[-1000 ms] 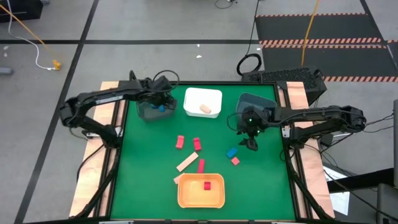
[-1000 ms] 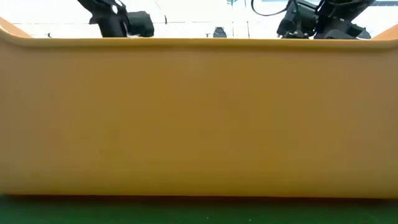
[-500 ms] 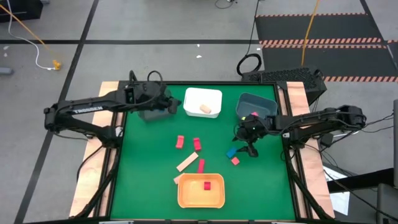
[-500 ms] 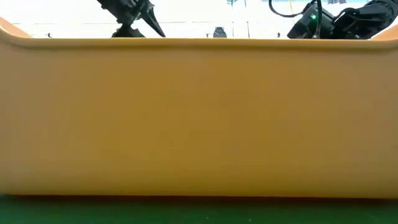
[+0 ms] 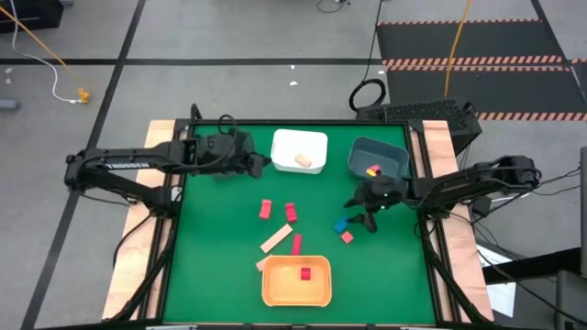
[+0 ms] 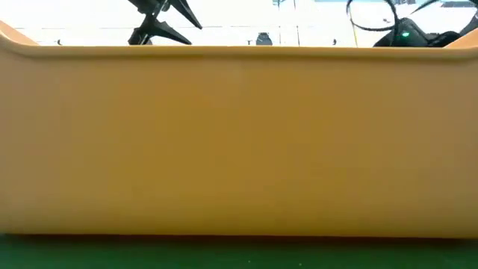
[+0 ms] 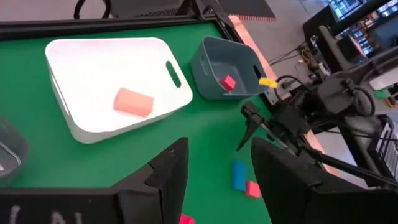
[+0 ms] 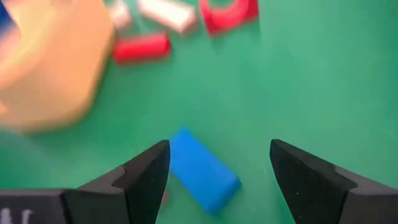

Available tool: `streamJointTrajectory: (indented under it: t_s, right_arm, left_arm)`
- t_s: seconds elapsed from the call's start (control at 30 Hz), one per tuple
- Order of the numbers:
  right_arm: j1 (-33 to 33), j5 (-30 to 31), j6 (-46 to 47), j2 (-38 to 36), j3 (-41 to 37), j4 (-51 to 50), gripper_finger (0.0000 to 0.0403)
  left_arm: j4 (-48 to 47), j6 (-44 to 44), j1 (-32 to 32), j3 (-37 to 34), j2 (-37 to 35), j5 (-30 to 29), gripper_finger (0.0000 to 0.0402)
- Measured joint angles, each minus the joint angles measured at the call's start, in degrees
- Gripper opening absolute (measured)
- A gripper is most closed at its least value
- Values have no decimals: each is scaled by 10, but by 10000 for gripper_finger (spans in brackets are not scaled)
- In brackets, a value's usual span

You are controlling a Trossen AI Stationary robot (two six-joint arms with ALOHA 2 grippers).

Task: Sort & place blocks by color
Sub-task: Put the blue block into the black bin

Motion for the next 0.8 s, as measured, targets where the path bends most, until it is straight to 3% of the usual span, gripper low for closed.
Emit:
streamJointTrajectory:
  t_s: [0.17, 0.27, 0.5, 0.67, 0.8]
  right_arm:
    - [0, 33, 158, 0, -67, 210, 270]
    - [0, 63, 243, 0, -93, 281, 270]
    - [-1, 92, 337, 0, -100, 302, 270]
    - [-1, 96, 474, 0, -98, 338, 270]
    - [-1, 129, 468, 0, -98, 341, 270]
  left_arm:
    - [0, -12, -19, 0, 0, -22, 175]
    - [-1, -18, -27, 0, 0, -38, 175]
    - [-1, -23, -35, 0, 0, -54, 175]
    - [-1, -26, -35, 0, 0, -54, 175]
    - [-1, -24, -35, 0, 0, -54, 175]
